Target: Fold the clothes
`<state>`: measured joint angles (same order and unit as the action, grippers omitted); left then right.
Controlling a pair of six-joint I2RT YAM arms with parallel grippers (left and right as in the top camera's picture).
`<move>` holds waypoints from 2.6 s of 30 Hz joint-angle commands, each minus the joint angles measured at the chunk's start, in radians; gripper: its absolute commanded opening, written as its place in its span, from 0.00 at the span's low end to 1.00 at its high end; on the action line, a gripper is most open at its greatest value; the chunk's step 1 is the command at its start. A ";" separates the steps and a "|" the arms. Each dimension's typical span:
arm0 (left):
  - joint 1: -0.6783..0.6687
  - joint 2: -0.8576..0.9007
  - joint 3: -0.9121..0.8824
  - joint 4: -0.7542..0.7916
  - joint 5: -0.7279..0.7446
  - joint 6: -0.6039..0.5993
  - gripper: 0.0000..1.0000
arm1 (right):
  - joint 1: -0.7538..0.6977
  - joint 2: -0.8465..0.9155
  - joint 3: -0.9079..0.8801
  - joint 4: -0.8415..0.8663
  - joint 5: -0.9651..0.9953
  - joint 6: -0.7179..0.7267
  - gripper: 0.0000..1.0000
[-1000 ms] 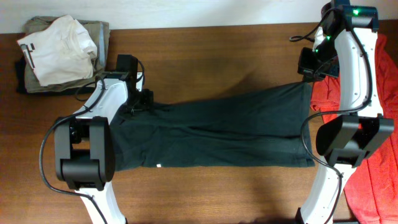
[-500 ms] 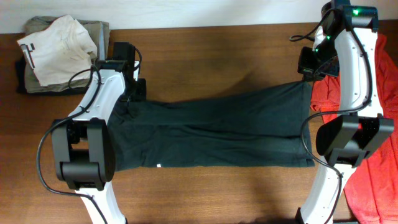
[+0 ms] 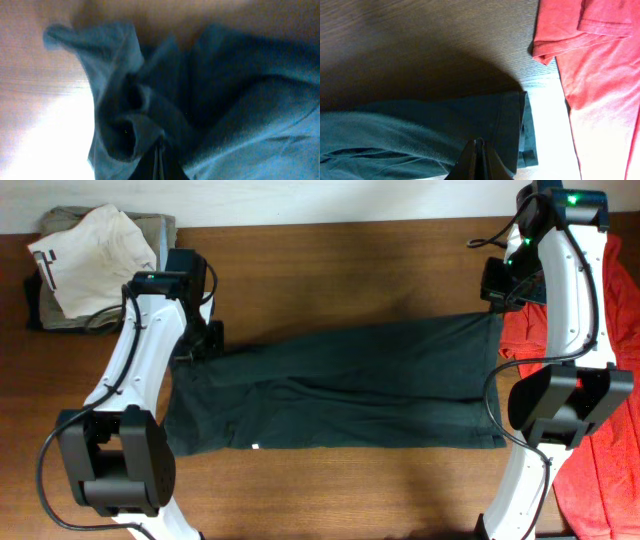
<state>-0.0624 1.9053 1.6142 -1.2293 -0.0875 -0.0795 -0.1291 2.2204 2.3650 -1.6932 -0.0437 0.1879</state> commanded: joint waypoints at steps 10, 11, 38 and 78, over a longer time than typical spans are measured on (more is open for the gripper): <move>0.068 -0.101 0.004 -0.291 -0.039 -0.073 0.01 | 0.005 -0.227 -0.307 -0.002 0.037 -0.014 0.04; 0.068 -0.108 0.004 -0.317 -0.061 -0.072 0.01 | 0.005 -0.227 -0.330 0.002 0.037 -0.014 0.04; 0.068 -0.106 -0.418 0.018 -0.050 -0.212 0.65 | 0.003 -0.227 -0.864 0.192 0.083 0.013 0.35; 0.222 -0.029 -0.585 0.419 0.159 -0.130 0.01 | 0.108 -0.224 -1.099 0.654 -0.058 0.013 0.15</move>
<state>0.0902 1.8141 1.0454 -0.8318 0.1158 -0.1658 -0.0288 2.0003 1.2751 -1.1034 -0.1013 0.2016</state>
